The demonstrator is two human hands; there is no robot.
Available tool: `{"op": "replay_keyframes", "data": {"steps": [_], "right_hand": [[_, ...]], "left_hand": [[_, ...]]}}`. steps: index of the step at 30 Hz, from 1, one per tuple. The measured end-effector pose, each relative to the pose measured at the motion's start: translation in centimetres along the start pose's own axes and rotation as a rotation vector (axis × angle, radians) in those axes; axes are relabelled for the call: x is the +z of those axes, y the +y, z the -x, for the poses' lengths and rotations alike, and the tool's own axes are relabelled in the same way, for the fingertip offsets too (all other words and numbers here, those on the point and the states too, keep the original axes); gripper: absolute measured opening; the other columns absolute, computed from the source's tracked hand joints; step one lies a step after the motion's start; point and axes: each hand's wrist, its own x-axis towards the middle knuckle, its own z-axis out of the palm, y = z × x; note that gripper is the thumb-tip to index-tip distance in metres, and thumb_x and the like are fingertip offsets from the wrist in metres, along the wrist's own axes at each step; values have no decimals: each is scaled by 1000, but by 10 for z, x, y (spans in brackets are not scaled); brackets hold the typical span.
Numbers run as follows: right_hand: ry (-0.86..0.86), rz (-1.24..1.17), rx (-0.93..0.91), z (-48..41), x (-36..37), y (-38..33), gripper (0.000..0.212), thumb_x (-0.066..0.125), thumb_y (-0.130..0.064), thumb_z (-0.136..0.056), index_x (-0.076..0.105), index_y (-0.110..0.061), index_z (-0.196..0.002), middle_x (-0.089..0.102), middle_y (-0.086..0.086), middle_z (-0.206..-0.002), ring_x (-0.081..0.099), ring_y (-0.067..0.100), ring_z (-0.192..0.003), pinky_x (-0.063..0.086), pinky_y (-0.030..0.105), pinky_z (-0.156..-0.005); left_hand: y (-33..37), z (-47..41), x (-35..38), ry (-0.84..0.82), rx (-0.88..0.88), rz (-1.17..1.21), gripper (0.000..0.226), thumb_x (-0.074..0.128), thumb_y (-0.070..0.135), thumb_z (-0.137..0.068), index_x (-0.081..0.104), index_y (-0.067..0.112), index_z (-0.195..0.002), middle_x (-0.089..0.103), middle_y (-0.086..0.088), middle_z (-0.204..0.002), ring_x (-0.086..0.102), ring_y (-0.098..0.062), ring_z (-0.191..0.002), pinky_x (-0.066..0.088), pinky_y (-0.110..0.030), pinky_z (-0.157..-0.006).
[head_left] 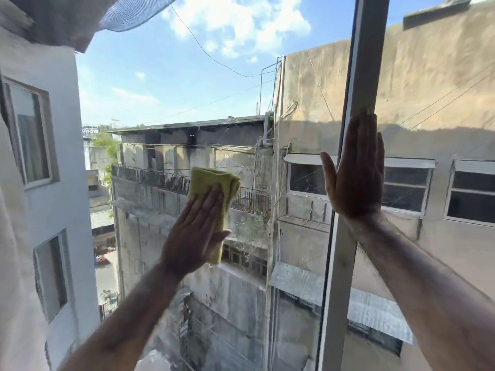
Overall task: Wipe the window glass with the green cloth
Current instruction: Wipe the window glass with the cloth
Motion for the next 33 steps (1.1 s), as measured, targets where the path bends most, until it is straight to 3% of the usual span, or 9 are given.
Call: {"op": "replay_keyframes", "data": {"steps": [4,7,13,16,20,22,25,29,33], "right_hand": [[-2,-2,3,-2,-1,-1,81,29,-56,-112,17,4,-165,17,23,-176,16,34,-165,22,51,-134],[11,8,2,0,1,-1,80,32,-55,-113,20,4,-165,19,24,-175,18,35,-164,24,52,-134],[9,17,-8,1,0,1,79,35,-53,-113,21,5,-164,19,24,-174,19,36,-164,25,52,-134],[-1,10,-7,1,-2,0,80,39,-52,-112,21,6,-164,20,25,-174,20,37,-163,25,52,-134],[-39,10,4,0,-5,-1,81,35,-54,-112,18,5,-165,17,24,-175,17,35,-164,24,52,-134],[-43,10,9,0,-5,-2,81,32,-55,-112,18,4,-165,16,23,-175,16,35,-165,24,52,-134],[-34,5,8,0,-5,-1,80,32,-54,-112,18,4,-165,17,23,-175,17,35,-165,25,53,-133],[-29,-2,4,0,-2,0,80,30,-55,-113,16,3,-166,16,22,-176,16,34,-165,24,52,-134],[-29,-18,2,-1,1,1,80,27,-56,-113,17,3,-166,16,22,-176,16,34,-165,20,49,-136]], "left_hand": [[-51,-31,-22,121,-488,59,77,30,50,-108,14,-3,-161,20,-27,-169,14,-37,-161,23,-57,-130],[-59,-115,-38,257,-679,77,74,29,49,-109,18,-3,-161,22,-24,-170,20,-36,-160,23,-54,-130],[25,-182,-21,230,-325,49,80,31,55,-106,19,-1,-161,22,-20,-171,16,-33,-161,16,-47,-133],[49,-152,-10,197,-261,10,85,44,56,-104,22,-4,-160,22,-22,-171,14,-33,-162,18,-49,-132],[49,-139,-25,159,-200,-59,82,36,60,-105,35,-3,-157,35,-22,-166,31,-34,-156,27,-46,-130],[40,-144,-37,201,-172,-8,67,44,50,-107,47,0,-151,50,-20,-157,49,-33,-144,42,-43,-120],[23,-159,-54,227,-156,18,39,67,8,-96,64,7,-135,65,-13,-141,63,-27,-124,58,-41,-102],[17,-172,-74,167,-225,12,41,64,-3,-90,66,7,-130,59,-19,-147,57,-34,-136,53,-53,-110],[16,-181,-86,100,-300,83,58,71,-8,-85,55,2,-140,68,-20,-130,66,-33,-121,54,-47,-109]]}}
